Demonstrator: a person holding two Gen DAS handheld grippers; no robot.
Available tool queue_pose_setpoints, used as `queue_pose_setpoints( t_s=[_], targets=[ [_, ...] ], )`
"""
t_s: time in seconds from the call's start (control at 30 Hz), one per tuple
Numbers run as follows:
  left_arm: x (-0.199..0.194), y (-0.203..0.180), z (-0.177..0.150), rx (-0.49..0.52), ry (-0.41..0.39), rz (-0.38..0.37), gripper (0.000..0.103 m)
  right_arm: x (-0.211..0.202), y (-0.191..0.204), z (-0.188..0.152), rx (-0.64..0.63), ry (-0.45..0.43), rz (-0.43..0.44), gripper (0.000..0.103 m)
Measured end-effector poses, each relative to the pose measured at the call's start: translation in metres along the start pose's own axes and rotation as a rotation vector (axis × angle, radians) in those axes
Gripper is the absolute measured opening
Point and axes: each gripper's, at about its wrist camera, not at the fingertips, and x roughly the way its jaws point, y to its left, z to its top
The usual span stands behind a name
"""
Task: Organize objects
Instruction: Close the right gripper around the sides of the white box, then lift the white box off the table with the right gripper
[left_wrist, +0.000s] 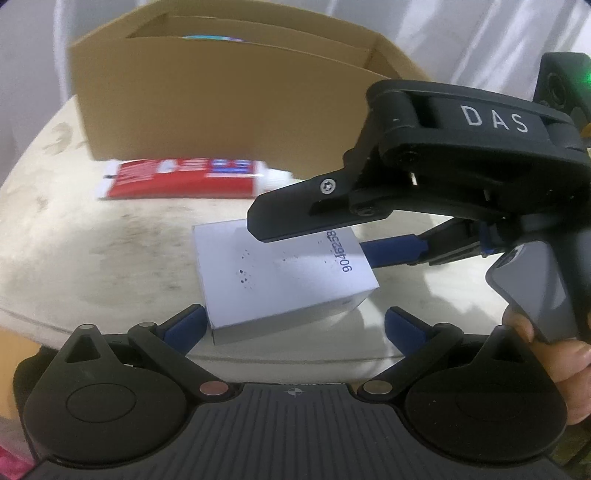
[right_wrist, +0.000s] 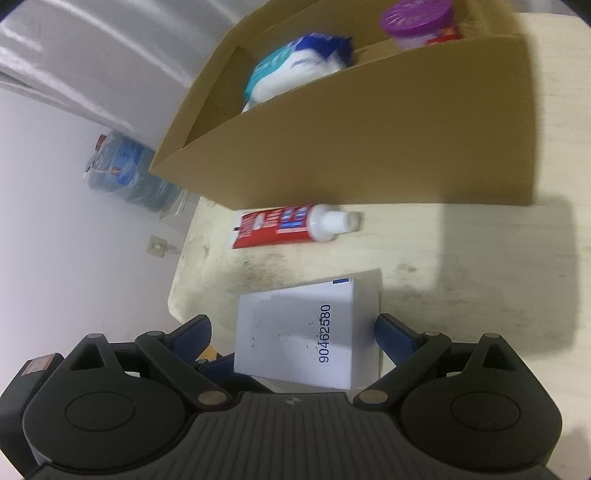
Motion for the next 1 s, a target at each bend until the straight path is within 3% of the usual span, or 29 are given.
queue_pose_setpoints(
  t_s=[0.43,0.83,1.0],
  targets=[
    [0.02,-0.045,0.001,0.094,0.008,-0.022,0.103,-0.038,-0.042,-0.008,0.048,-0.083,-0.002,0.098],
    [0.018,-0.047,-0.01,0.127,-0.015,-0.037,0.103,-0.04,-0.06,-0.011,0.111,-0.111,0.074,0.098],
    [0.016,-0.047,-0.014,0.139,-0.022,-0.048,0.102,-0.049,-0.063,-0.013,0.121,-0.162,0.063,0.097]
  ],
)
